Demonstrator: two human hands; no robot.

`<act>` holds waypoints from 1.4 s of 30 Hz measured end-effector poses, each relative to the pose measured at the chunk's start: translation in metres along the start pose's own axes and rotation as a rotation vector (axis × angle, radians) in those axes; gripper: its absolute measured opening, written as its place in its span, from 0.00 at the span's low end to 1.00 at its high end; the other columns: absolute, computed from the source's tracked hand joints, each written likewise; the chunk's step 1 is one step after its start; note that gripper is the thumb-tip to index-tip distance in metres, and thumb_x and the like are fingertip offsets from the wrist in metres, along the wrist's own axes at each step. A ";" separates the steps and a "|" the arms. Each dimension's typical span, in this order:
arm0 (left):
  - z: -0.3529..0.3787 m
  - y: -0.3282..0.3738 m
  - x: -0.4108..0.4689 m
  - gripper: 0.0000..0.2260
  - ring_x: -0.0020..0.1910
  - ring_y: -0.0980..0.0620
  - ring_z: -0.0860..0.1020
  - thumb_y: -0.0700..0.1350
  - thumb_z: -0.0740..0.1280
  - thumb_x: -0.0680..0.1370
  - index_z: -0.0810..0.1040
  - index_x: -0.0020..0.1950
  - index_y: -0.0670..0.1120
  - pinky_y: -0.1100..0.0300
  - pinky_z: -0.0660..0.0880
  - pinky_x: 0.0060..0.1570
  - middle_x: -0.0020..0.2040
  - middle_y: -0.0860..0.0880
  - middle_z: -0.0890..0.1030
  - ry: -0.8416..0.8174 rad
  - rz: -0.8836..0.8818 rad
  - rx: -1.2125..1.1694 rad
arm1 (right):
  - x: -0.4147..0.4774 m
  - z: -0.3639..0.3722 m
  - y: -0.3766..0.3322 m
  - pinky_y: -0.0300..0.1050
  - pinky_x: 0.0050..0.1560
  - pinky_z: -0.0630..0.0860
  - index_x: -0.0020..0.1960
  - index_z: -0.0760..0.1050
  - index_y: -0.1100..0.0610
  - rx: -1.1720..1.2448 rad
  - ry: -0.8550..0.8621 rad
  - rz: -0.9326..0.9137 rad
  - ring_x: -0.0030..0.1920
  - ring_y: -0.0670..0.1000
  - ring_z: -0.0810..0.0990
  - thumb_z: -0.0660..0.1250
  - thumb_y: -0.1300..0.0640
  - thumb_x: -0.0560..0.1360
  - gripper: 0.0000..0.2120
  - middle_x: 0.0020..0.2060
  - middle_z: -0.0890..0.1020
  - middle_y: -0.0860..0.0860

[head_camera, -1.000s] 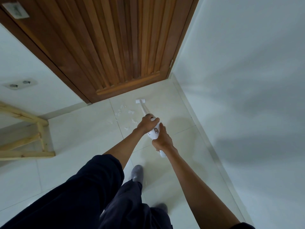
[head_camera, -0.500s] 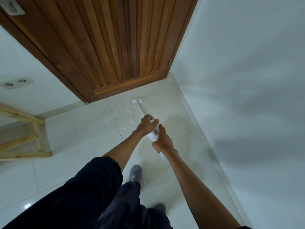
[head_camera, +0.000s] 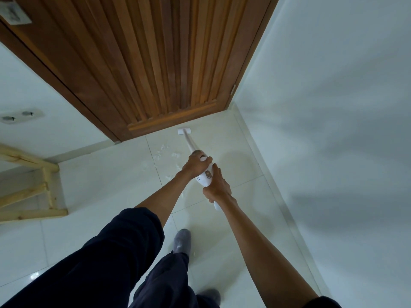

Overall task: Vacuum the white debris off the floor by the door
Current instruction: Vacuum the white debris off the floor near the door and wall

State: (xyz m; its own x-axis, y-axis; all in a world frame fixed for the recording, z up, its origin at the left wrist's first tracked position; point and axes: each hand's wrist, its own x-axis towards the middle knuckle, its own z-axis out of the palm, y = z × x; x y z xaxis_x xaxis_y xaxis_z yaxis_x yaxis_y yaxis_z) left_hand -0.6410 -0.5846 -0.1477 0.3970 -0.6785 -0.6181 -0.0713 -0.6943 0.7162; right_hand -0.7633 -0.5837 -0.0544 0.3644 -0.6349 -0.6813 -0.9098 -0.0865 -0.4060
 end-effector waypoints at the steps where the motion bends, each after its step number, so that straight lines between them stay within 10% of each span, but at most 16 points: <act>1: 0.000 0.000 0.003 0.11 0.58 0.45 0.76 0.52 0.65 0.77 0.75 0.55 0.47 0.50 0.74 0.58 0.60 0.46 0.77 0.004 0.001 0.002 | 0.003 0.000 -0.001 0.46 0.40 0.73 0.75 0.52 0.50 0.001 0.001 0.001 0.52 0.59 0.81 0.63 0.64 0.74 0.34 0.68 0.71 0.52; 18: 0.027 -0.034 -0.050 0.18 0.56 0.46 0.78 0.60 0.61 0.69 0.74 0.53 0.52 0.49 0.77 0.56 0.58 0.49 0.77 0.024 -0.020 0.010 | -0.046 0.029 0.033 0.47 0.45 0.74 0.79 0.42 0.48 -0.010 -0.088 0.019 0.61 0.60 0.77 0.62 0.66 0.72 0.45 0.78 0.56 0.49; 42: 0.126 -0.105 -0.222 0.30 0.62 0.43 0.75 0.63 0.60 0.71 0.72 0.69 0.51 0.52 0.74 0.60 0.70 0.44 0.71 0.008 -0.121 -0.025 | -0.202 0.082 0.151 0.39 0.26 0.64 0.75 0.53 0.52 -0.041 -0.083 -0.045 0.50 0.59 0.76 0.63 0.67 0.71 0.36 0.65 0.71 0.53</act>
State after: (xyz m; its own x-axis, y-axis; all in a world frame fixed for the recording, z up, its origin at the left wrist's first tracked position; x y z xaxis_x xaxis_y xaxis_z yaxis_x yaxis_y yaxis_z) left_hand -0.8369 -0.3917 -0.1262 0.4086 -0.5877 -0.6983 0.0006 -0.7649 0.6442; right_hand -0.9578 -0.4060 -0.0281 0.4185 -0.5642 -0.7117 -0.8989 -0.1456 -0.4133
